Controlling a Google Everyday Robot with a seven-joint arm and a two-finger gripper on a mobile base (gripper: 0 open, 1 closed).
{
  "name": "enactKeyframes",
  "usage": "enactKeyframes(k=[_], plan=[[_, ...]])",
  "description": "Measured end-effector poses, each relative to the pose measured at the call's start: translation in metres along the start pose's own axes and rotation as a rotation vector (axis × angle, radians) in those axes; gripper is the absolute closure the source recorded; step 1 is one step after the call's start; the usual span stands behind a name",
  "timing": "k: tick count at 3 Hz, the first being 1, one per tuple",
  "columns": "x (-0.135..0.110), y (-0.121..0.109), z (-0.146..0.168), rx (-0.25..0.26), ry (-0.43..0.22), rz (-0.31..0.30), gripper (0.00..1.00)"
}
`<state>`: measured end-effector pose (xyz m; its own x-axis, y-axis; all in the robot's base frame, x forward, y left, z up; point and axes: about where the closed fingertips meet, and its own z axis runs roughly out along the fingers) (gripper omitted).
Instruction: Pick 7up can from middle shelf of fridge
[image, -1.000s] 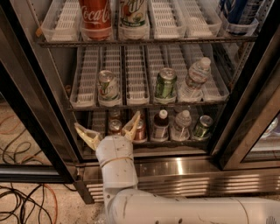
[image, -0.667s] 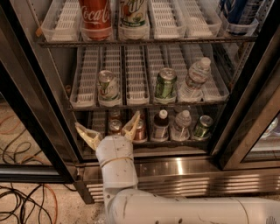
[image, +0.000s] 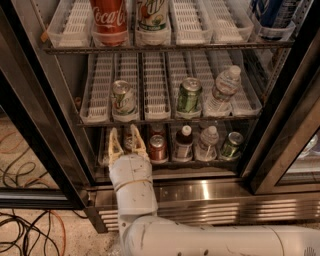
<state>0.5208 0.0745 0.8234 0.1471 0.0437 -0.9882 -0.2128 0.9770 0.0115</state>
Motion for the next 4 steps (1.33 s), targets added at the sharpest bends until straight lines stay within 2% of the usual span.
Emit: enactKeyframes(k=[1, 2, 3, 4], plan=[[0.0, 0.0, 0.0, 0.0, 0.0, 0.0, 0.45], [0.0, 0.0, 0.0, 0.0, 0.0, 0.0, 0.42], [0.0, 0.0, 0.0, 0.0, 0.0, 0.0, 0.48], [0.0, 0.0001, 0.0008, -0.001, 0.001, 0.0, 0.5]])
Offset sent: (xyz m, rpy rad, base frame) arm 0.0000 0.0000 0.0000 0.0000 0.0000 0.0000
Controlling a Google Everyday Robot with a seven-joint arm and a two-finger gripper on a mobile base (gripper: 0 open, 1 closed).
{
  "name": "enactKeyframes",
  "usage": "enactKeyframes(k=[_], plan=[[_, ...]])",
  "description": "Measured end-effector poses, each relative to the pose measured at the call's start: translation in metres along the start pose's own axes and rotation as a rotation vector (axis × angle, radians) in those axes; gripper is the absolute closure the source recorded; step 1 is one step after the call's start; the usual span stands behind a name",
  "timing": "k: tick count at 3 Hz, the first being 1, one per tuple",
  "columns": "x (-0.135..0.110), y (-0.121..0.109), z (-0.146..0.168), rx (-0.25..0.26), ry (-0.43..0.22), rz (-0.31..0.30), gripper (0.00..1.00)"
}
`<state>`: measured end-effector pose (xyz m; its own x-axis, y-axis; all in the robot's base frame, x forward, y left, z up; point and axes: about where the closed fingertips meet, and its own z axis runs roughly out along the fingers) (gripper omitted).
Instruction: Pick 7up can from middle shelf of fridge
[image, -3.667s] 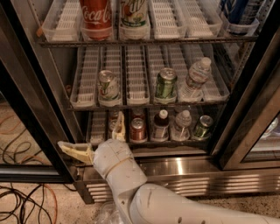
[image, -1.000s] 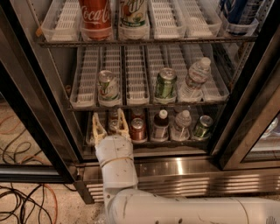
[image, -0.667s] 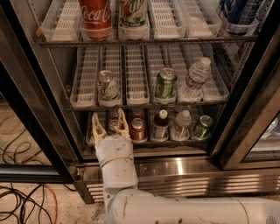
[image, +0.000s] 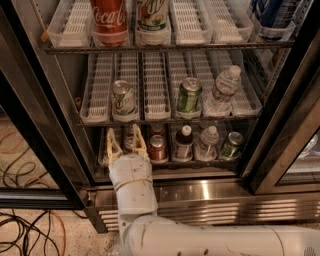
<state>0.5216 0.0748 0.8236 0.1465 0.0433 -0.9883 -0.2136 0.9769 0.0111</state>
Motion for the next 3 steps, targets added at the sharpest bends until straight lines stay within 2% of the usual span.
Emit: enactKeyframes(k=[2, 3], plan=[[0.0, 0.001, 0.014, -0.01, 0.001, -0.005, 0.29], [0.001, 0.001, 0.021, -0.012, 0.004, -0.003, 0.33]])
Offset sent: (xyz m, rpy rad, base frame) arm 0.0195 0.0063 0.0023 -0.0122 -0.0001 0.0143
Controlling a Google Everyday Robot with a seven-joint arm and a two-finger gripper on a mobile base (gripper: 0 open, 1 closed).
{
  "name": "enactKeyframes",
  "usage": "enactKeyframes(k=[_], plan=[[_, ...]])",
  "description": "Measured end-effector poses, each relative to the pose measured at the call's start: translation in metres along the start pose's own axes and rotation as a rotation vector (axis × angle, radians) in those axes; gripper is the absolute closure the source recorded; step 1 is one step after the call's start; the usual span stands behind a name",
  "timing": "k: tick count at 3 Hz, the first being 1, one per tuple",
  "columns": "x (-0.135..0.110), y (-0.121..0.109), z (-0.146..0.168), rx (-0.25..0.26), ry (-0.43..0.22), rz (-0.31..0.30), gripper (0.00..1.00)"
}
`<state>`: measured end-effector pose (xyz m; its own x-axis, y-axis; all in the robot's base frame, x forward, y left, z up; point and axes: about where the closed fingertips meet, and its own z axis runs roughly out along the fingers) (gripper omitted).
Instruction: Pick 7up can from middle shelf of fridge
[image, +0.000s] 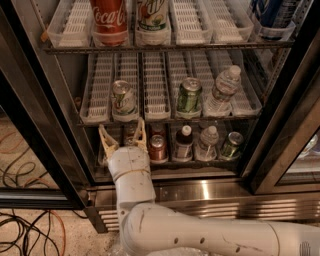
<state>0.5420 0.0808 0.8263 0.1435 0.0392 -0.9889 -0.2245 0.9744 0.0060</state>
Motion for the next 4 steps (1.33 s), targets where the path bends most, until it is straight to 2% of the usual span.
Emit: enactKeyframes(k=[1, 2, 4], plan=[[-0.001, -0.001, 0.01, 0.002, -0.004, 0.004, 0.48], [-0.004, -0.005, 0.03, 0.0, -0.009, 0.009, 0.33], [-0.003, -0.006, 0.05, -0.012, -0.002, 0.012, 0.35]])
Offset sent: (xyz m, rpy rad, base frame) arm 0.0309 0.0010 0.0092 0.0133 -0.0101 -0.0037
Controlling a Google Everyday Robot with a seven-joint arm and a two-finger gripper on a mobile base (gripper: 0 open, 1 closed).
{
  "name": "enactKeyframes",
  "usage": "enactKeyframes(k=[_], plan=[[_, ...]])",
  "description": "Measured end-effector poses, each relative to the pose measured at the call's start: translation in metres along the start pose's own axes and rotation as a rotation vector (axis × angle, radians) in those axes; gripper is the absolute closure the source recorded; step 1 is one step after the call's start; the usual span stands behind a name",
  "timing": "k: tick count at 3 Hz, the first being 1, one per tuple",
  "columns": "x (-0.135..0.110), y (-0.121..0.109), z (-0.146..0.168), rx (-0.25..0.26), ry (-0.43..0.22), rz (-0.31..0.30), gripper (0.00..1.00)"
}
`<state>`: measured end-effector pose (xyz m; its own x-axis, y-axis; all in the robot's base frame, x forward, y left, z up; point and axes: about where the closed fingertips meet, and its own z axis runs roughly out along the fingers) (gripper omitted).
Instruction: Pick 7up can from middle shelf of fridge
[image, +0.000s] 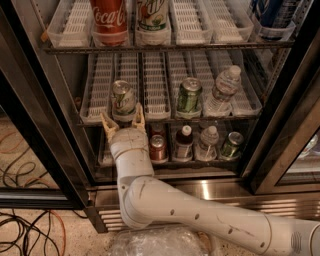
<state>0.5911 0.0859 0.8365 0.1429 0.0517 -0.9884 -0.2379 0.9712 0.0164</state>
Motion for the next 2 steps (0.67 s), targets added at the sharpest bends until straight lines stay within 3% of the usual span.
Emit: enactKeyframes(k=[2], plan=[[0.002, -0.002, 0.021, -0.004, 0.004, 0.002, 0.37]])
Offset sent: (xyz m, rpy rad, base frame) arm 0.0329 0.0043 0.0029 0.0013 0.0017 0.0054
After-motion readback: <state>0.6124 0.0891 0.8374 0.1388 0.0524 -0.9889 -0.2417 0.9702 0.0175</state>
